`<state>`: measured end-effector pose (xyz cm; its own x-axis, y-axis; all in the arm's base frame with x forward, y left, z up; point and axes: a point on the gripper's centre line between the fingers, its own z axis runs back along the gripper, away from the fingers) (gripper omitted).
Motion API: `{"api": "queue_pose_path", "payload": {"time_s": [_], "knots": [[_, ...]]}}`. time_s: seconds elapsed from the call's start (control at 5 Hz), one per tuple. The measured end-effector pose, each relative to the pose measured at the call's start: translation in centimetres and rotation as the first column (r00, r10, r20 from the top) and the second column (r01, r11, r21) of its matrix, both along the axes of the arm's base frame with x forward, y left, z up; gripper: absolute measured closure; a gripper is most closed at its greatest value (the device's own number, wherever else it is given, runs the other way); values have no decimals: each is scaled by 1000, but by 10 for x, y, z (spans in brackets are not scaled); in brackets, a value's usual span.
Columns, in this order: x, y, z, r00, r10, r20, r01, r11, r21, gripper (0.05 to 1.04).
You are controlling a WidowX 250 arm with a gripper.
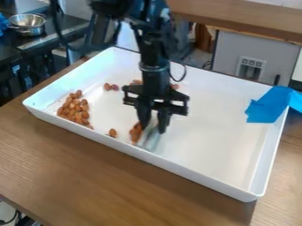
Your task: Sweep into pile
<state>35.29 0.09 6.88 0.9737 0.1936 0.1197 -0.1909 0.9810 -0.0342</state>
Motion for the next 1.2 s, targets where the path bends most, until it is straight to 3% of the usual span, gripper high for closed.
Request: {"api": "queue_pose_path", "payload": {"time_s": [0.2, 0.4, 0.6, 1.0, 1.2], "knots": [[-5, 13, -4, 997, -39, 72, 36, 998, 46, 716], [-11, 28, -6, 989, -99, 113, 88, 991, 95, 716], [-15, 54, -6, 988, -114, 101, 101, 986, 131, 716], [-20, 104, 10, 998, -55, 17, 51, 980, 192, 716], [-21, 100, 13, 1000, -24, 3, 23, 989, 144, 716]]}}
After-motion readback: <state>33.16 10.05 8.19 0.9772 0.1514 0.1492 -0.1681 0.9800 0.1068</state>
